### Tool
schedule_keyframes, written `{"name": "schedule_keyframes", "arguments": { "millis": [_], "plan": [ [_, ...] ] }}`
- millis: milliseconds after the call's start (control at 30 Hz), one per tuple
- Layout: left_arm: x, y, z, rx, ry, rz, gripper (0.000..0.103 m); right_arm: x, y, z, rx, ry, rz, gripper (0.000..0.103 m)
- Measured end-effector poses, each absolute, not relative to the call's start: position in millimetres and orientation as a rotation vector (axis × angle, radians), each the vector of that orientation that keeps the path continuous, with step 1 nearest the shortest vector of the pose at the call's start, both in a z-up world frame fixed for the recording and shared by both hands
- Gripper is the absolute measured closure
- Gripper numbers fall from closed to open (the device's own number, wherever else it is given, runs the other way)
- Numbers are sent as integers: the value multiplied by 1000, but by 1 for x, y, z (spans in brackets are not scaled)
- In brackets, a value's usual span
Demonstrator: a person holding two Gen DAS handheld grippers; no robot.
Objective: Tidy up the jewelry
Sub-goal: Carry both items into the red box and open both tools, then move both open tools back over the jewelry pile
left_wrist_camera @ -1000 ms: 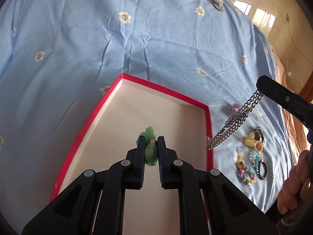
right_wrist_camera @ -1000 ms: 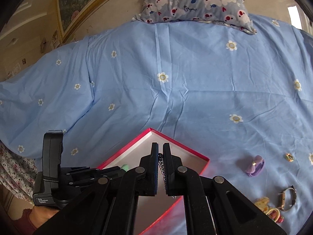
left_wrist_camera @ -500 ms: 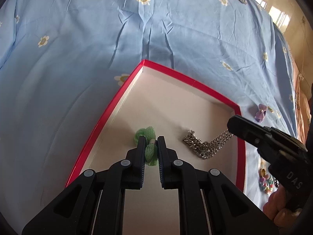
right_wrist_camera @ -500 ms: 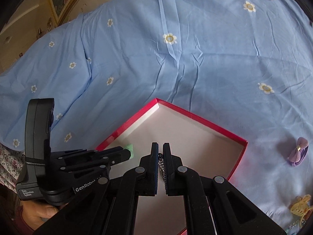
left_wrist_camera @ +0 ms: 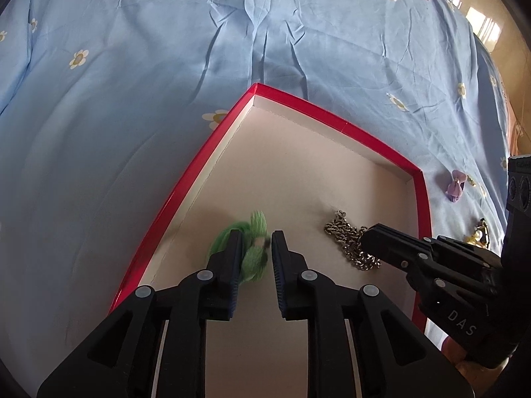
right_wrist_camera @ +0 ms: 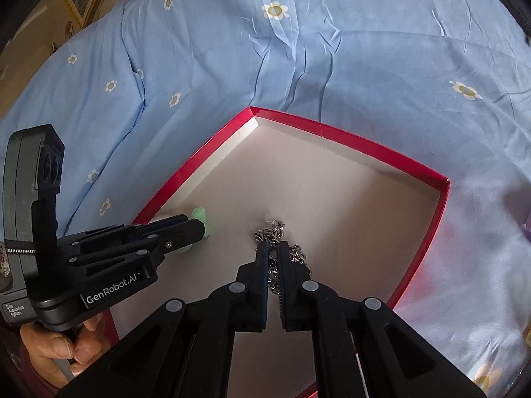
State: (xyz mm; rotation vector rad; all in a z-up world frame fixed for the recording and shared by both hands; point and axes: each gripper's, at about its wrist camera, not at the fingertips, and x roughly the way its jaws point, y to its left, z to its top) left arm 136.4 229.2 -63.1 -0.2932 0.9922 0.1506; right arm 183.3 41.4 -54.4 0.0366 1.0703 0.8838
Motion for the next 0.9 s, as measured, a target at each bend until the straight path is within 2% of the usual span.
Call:
{"name": "schedule_keyframes", "arguments": {
  "millis": [33,100,133,167,233,400,633,900],
  "plan": [
    [136,230,-63,-294,995,161,75,183,41,-54,45,1074,885,96],
    [133,232,-61,-298,984,187,51,185,40,-55,58,1080,879,94],
    [132,233,-59,-301,975,193,48,185,38,-55,65,1082,873,88],
    [130,234,-58,-306,970,198,47,185,37,-55,71,1083,867,84],
    [126,235,-56,-318,964,199,47,187,33,-55,87,1083,855,66],
    [117,235,-54,-327,960,203,46,188,22,-47,131,1070,837,65],
    [103,227,-48,-340,953,201,43,185,5,-34,160,1044,822,54],
    [90,206,-34,-321,928,179,39,177,-33,-21,201,1018,789,49]
  ]
}}
